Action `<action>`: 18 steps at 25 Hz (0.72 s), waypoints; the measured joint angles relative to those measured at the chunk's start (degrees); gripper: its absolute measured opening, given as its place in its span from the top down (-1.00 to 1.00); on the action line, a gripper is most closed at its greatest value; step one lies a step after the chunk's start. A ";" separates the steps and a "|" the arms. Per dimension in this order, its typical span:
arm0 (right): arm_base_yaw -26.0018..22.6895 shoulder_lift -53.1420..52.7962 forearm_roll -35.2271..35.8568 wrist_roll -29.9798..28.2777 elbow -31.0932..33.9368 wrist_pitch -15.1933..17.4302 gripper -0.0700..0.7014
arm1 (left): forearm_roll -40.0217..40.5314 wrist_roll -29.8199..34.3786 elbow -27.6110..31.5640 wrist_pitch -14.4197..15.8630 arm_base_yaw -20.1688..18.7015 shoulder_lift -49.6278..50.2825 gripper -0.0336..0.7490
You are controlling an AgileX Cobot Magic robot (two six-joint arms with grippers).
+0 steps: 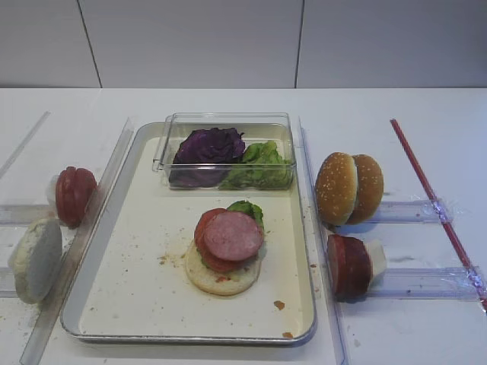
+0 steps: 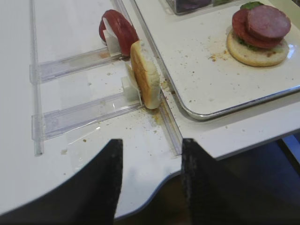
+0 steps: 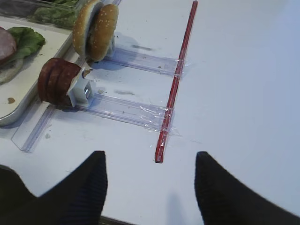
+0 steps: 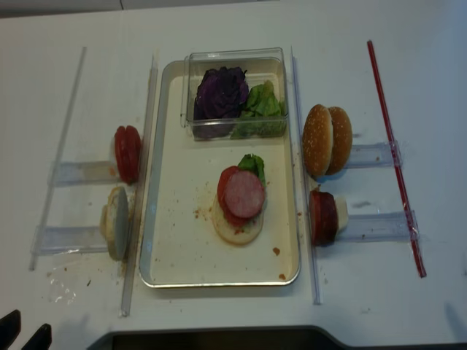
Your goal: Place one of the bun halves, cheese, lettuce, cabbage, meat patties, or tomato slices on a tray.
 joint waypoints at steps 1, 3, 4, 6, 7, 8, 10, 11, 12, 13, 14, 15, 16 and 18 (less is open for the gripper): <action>0.00 0.00 0.00 0.00 0.00 0.00 -0.33 | 0.00 0.00 0.00 0.00 0.00 0.00 0.19; 0.00 0.00 0.00 0.00 0.00 0.00 -0.33 | 0.00 0.00 0.00 0.00 0.00 0.00 0.19; 0.00 0.00 0.00 0.00 0.00 0.00 -0.33 | 0.00 0.00 0.00 0.00 0.00 0.00 0.19; 0.00 0.00 0.00 0.00 0.00 0.00 -0.33 | 0.00 0.00 0.00 0.00 0.00 0.00 0.19; 0.00 0.00 0.00 0.00 0.00 0.00 -0.33 | 0.00 0.00 0.00 0.00 0.00 0.00 0.19; 0.00 0.00 0.00 0.00 0.00 0.00 -0.33 | 0.00 0.00 0.00 0.00 0.00 0.00 0.19; 0.00 0.00 0.00 0.00 0.00 0.00 -0.33 | 0.00 0.00 0.00 0.00 0.00 0.00 0.19; 0.00 0.00 0.00 0.00 0.00 0.00 -0.33 | 0.00 0.00 0.00 0.00 0.00 0.00 0.19; 0.00 0.00 0.00 0.00 0.00 0.00 -0.33 | 0.00 0.00 0.00 0.00 0.00 0.00 0.19; 0.00 0.00 0.00 0.11 0.00 0.00 -0.33 | 0.00 0.00 0.00 0.00 0.00 0.00 0.19; 0.00 0.00 0.00 0.11 0.00 0.00 -0.33 | 0.00 0.00 0.00 0.00 0.00 0.00 0.19; 0.00 0.00 0.00 0.11 0.00 0.00 -0.33 | 0.00 0.00 0.00 0.00 0.00 0.00 0.19; -0.13 0.00 0.00 0.11 0.00 0.00 -0.33 | 0.00 0.00 0.00 0.00 0.00 0.00 0.19; -1.04 0.00 0.09 0.11 0.00 0.00 -0.33 | 0.00 0.00 0.00 0.00 0.00 0.00 0.19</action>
